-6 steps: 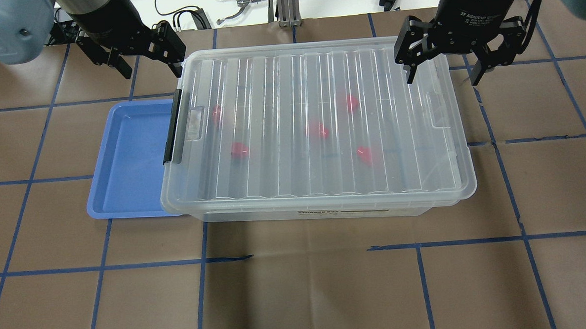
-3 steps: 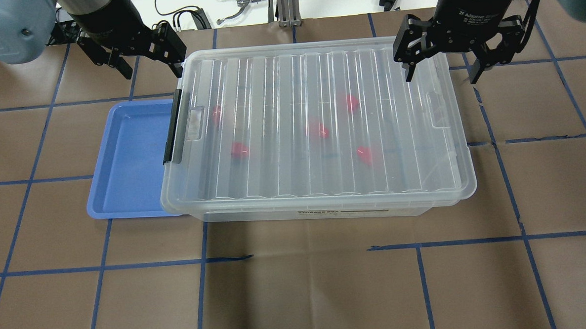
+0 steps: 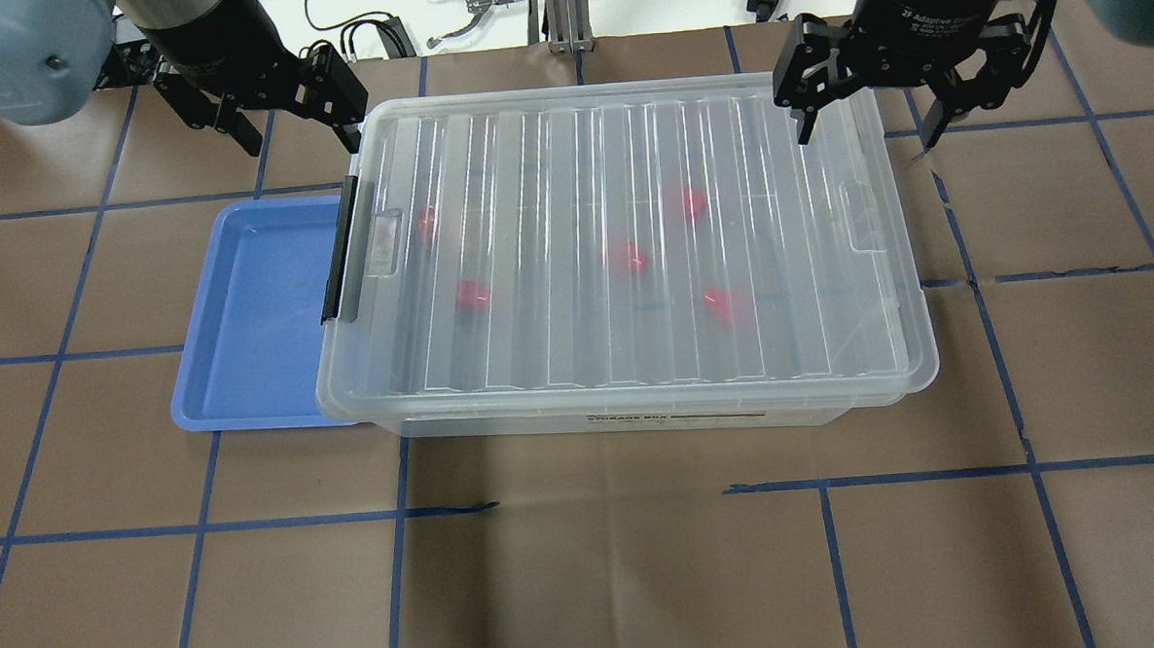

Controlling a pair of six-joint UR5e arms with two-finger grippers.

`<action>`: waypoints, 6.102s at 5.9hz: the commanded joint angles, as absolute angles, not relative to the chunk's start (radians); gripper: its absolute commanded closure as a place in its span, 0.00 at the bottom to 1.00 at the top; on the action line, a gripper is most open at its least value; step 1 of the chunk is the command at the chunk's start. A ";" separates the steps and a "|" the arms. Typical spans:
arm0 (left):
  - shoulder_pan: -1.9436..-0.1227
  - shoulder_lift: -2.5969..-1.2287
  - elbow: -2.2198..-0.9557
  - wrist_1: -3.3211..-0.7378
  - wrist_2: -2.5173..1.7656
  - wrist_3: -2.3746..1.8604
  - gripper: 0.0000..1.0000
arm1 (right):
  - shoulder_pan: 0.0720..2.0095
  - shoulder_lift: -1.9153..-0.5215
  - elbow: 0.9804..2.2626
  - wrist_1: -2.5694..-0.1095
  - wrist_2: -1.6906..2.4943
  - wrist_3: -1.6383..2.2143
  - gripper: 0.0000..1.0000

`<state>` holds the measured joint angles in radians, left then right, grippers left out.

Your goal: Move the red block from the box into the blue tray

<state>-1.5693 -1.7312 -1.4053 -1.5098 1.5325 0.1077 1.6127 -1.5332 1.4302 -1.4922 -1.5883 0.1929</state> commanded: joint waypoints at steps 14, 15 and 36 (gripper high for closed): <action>-1.571 -1.736 -1.404 -1.489 1.531 0.104 0.02 | 1.373 -1.497 1.873 -1.971 -1.656 -0.211 0.00; -1.569 -1.735 -1.404 -1.489 1.531 0.104 0.02 | 1.344 -1.496 1.873 -1.971 -1.658 -0.233 0.00; -1.706 -2.022 -1.867 -0.738 1.562 1.549 0.05 | 0.976 -1.494 1.858 -1.994 -1.689 -0.554 0.00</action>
